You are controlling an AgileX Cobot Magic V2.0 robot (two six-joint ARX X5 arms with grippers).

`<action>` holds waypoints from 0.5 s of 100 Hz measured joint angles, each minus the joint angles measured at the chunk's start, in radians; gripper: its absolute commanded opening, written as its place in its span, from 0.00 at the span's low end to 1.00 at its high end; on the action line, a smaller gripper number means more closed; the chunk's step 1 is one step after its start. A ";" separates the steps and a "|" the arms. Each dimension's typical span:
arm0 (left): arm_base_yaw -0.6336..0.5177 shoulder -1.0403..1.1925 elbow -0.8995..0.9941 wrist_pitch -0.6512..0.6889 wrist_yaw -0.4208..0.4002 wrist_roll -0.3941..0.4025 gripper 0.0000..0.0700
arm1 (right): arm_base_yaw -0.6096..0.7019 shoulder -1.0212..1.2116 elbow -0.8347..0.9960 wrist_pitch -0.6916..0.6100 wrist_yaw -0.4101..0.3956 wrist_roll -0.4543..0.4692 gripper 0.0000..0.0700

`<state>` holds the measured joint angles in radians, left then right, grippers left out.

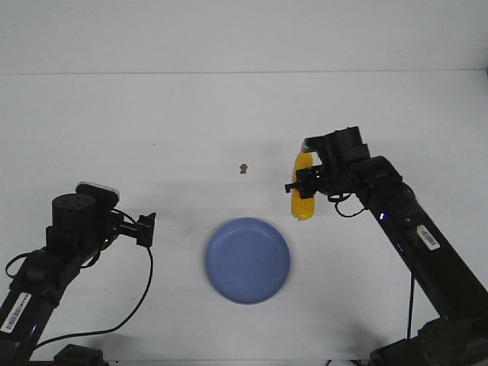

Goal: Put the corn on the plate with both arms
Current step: 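Lift the corn and carry it over the blue plate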

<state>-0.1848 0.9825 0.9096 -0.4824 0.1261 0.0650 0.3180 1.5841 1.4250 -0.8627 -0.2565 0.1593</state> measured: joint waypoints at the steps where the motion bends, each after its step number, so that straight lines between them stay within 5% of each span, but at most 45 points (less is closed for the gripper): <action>1: 0.000 0.000 0.000 0.000 0.000 0.000 0.96 | 0.008 0.000 -0.002 0.000 0.000 -0.002 0.20; 50: 0.000 0.000 0.000 0.000 0.000 0.000 0.96 | 0.360 0.000 -0.172 0.065 0.078 0.027 0.30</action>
<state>-0.1848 0.9829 0.9096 -0.4828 0.1265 0.0650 0.6781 1.5841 1.2530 -0.7975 -0.1787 0.1867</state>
